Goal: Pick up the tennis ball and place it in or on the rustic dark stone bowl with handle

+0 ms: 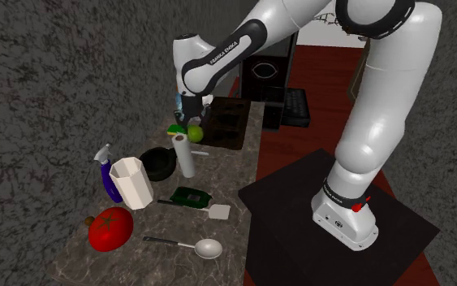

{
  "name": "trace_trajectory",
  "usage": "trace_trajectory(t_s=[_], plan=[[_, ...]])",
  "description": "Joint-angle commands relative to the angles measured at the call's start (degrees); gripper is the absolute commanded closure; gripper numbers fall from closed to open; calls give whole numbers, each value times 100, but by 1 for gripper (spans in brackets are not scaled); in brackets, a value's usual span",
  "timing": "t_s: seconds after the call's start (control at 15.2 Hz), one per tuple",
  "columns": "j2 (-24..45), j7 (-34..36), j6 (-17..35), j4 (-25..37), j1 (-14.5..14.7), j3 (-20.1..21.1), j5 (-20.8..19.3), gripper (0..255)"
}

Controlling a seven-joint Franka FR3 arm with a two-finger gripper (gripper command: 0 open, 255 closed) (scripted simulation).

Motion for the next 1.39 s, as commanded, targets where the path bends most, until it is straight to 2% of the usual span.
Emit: trace_trajectory(t_s=[0.0,0.46,0.59,0.66,1.12,1.19,1.32], plan=[[353,309,-170,484,172,48,-189,255],[1694,1048,-905,2429,882,28,-748,255],[2116,1192,-1173,3094,1121,-4,-876,255],[2455,1281,-1400,3646,1312,-33,-965,255],[2580,1326,-1094,3457,1325,-81,-1025,255],[2580,1326,-1094,3457,1325,-81,-1025,0],[2905,2571,-1231,3784,2091,-579,-1740,0]])
